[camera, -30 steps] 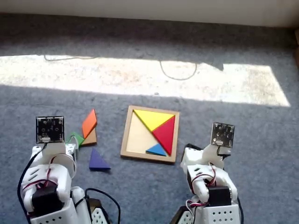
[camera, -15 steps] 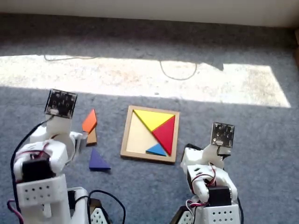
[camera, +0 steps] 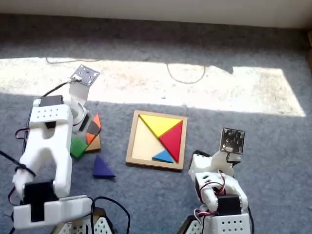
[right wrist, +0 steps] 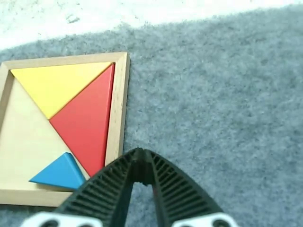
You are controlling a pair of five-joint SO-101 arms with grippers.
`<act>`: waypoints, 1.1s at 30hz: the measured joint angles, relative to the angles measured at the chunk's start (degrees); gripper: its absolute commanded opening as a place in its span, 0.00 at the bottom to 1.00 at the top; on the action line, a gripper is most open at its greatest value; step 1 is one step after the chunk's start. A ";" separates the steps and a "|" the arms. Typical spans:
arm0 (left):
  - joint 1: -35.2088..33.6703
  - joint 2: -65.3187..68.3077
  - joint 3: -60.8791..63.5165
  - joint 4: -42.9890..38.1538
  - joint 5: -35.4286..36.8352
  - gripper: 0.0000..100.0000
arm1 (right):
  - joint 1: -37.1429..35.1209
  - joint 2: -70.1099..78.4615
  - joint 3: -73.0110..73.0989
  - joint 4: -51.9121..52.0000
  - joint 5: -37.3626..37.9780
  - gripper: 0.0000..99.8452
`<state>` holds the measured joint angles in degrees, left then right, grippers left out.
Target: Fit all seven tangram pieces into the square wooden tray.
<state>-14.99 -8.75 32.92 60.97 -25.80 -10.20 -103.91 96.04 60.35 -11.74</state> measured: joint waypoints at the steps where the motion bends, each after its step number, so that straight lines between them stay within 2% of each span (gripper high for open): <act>1: 0.00 3.25 -1.67 -0.62 -1.23 0.23 | 0.00 0.00 0.00 0.00 0.00 0.00; 6: 0.26 16.79 -9.41 -1.32 -3.52 0.23 | 0.00 0.00 0.00 0.00 0.35 0.00; 11: 0.44 23.65 -13.98 -1.41 -3.52 0.23 | 0.00 0.00 0.00 0.00 0.35 0.00; 15: 0.53 25.14 -15.03 -1.41 -3.52 0.23 | 0.00 0.00 0.00 0.00 0.35 0.00; 21: 0.53 25.41 -15.12 -1.23 -3.52 0.13 | 0.18 0.00 0.00 0.00 0.35 0.00; 28: 2.81 25.41 -15.12 -1.14 -3.69 0.08 | 2.37 0.00 0.00 0.00 0.35 0.00; 33: 4.13 23.47 -16.44 3.87 -3.52 0.08 | 2.46 0.00 0.00 0.00 0.35 0.00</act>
<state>-10.86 14.73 16.48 64.84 -29.32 -7.74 -103.91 96.04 60.35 -11.38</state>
